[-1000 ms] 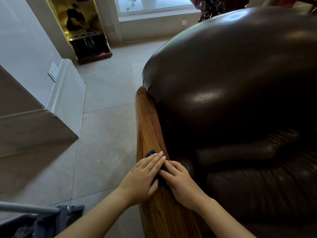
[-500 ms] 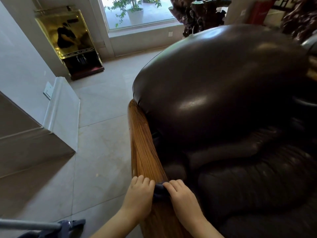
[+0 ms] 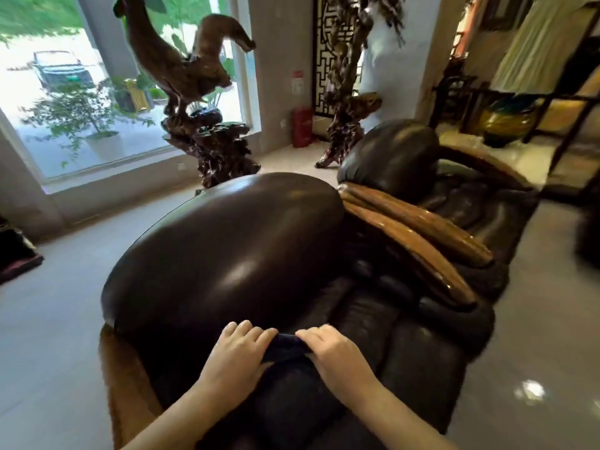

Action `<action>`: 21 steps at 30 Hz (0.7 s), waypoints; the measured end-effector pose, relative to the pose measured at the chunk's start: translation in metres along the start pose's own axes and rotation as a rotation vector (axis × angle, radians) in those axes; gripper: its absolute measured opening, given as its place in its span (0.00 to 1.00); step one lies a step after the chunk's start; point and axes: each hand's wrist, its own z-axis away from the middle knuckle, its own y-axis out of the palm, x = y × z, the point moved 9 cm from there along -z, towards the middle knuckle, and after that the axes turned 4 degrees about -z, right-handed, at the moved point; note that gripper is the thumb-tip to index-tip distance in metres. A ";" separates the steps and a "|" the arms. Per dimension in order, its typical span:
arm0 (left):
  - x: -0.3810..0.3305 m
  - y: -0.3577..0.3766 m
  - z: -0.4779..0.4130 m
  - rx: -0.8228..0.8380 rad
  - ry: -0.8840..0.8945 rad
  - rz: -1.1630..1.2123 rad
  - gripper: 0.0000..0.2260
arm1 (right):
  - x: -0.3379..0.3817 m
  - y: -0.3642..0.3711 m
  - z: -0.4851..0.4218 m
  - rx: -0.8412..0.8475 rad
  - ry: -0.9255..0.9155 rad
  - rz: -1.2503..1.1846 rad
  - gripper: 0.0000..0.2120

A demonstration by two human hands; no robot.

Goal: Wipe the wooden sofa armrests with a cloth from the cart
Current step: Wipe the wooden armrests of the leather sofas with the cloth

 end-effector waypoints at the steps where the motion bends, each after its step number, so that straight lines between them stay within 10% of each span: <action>1: -0.019 -0.016 -0.019 -0.025 0.035 0.002 0.24 | -0.017 -0.025 0.007 -0.021 0.022 0.000 0.16; 21: -0.352 -0.154 -0.333 -0.268 0.270 0.196 0.18 | -0.329 -0.375 0.125 -0.161 0.172 0.174 0.15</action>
